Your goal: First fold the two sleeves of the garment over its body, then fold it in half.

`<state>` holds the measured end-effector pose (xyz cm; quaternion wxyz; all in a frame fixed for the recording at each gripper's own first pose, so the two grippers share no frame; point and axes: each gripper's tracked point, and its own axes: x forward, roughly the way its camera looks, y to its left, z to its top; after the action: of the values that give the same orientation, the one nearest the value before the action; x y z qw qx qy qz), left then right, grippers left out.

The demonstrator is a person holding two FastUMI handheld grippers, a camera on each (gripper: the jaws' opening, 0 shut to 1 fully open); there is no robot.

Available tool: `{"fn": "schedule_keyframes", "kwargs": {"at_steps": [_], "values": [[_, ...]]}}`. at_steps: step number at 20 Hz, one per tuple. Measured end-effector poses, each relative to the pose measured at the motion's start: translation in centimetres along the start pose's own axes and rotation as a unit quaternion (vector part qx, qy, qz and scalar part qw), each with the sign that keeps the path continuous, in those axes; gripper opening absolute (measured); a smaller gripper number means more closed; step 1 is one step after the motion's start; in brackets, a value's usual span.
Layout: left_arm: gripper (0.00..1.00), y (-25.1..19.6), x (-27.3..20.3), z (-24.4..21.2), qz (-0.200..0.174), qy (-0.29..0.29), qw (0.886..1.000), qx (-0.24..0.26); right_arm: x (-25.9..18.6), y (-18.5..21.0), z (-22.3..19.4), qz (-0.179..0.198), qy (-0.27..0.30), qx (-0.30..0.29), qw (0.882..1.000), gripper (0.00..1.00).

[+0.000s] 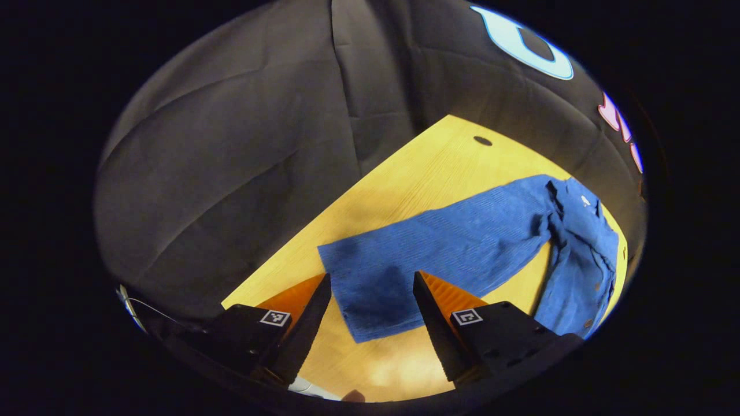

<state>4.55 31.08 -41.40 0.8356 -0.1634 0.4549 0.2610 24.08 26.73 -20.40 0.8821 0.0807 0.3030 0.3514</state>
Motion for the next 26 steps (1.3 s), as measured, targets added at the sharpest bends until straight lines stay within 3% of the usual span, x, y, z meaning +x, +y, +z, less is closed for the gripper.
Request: {"fn": "schedule_keyframes", "kwargs": {"at_steps": [2,3,4,5,7,8,9,11,13,15,20,26], "values": [[0.84,0.1,0.7,-1.2,0.000,0.029,1.000,-0.008,-2.1,-0.3,1.0,-0.009,-0.013,-0.015,1.000,0.93],[0.84,-0.1,0.8,0.0,-0.006,0.002,1.000,0.006,-2.8,-0.4,1.4,-0.014,-0.016,-0.022,1.000,0.93],[0.84,-0.1,0.7,-1.1,-0.016,0.023,0.999,0.025,-3.5,-0.4,1.4,-0.015,-0.017,-0.026,0.999,0.93],[0.82,-0.7,1.1,-0.3,-0.032,0.007,0.998,0.048,-3.8,-0.3,1.5,-0.016,-0.017,-0.026,0.999,0.93],[0.60,-1.6,1.0,-0.6,-0.038,0.032,0.997,0.052,-4.4,0.2,1.6,-0.013,-0.017,-0.017,1.000,0.93],[0.44,-2.1,1.2,-0.9,-0.037,0.058,0.997,0.035,-4.8,0.5,1.7,-0.008,-0.020,-0.012,1.000,0.93],[0.36,-2.4,1.5,-0.5,-0.041,0.063,0.997,0.021,-5.0,0.6,1.9,-0.008,-0.023,-0.006,1.000,0.93],[0.06,-2.6,1.2,0.5,-0.050,0.075,0.996,-0.016,-5.9,0.6,2.1,-0.007,-0.029,0.003,1.000,0.93],[0.00,-2.3,1.3,0.7,-0.063,0.082,0.994,-0.029,-7.0,0.6,2.2,-0.007,-0.033,0.010,0.999,0.93],[0.00,-2.3,1.2,0.5,-0.077,0.093,0.992,-0.027,-8.4,-0.3,2.1,-0.019,-0.037,0.006,0.999,0.93],[0.00,-4.4,-2.8,4.1,-0.117,0.044,0.992,-0.001,-12.2,-2.7,1.1,-0.050,-0.043,0.017,0.998,0.93],[0.00,-12.6,-8.9,10.9,-0.173,-0.032,0.982,0.065,-15.6,-4.7,0.6,-0.072,-0.061,0.033,0.995,0.93]]}}
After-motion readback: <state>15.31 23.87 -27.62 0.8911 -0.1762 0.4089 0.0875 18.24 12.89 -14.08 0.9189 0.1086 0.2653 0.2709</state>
